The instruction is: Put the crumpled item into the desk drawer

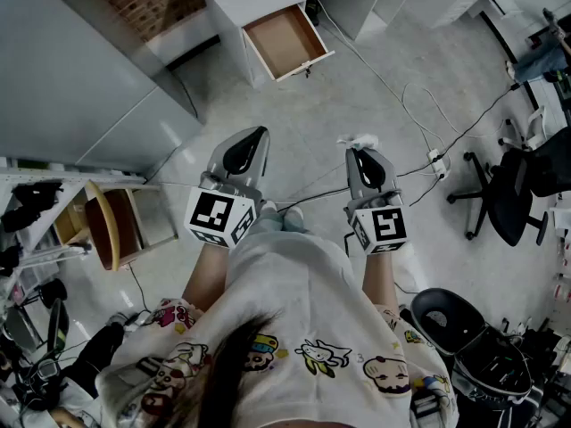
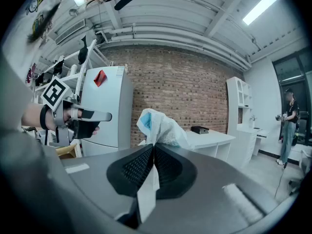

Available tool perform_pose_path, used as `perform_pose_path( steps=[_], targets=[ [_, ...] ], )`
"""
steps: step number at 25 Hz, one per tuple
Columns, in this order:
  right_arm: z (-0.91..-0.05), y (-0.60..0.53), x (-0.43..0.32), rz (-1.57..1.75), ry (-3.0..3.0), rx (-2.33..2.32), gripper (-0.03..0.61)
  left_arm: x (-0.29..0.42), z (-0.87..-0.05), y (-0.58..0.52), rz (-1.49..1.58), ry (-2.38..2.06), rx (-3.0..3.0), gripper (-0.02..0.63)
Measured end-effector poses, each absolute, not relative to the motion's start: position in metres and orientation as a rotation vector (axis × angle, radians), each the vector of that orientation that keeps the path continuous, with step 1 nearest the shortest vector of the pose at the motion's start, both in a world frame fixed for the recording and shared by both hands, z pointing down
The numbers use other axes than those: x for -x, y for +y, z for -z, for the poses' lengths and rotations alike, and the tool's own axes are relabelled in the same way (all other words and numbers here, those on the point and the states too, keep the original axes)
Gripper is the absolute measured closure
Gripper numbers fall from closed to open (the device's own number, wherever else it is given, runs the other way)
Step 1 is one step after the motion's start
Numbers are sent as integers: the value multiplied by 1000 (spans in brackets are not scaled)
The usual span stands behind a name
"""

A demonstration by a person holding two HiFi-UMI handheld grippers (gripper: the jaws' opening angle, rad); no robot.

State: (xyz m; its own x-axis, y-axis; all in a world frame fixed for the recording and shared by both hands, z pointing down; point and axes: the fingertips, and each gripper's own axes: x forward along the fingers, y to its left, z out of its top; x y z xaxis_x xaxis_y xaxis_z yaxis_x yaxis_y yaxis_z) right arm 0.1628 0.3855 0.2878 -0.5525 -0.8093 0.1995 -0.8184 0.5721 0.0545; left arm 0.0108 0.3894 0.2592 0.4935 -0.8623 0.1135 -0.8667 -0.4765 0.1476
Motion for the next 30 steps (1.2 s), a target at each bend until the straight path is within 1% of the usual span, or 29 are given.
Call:
perform_pose_path(
  steps=[21, 30],
  targets=[
    [-287, 388, -193, -99, -2693, -1319, 563, -27, -260, 403, -54, -1634, -2499, 615],
    [-294, 368, -188, -142, -2701, -1308, 563, -18, -269, 384, -75, -1645, -2474, 615]
  ],
)
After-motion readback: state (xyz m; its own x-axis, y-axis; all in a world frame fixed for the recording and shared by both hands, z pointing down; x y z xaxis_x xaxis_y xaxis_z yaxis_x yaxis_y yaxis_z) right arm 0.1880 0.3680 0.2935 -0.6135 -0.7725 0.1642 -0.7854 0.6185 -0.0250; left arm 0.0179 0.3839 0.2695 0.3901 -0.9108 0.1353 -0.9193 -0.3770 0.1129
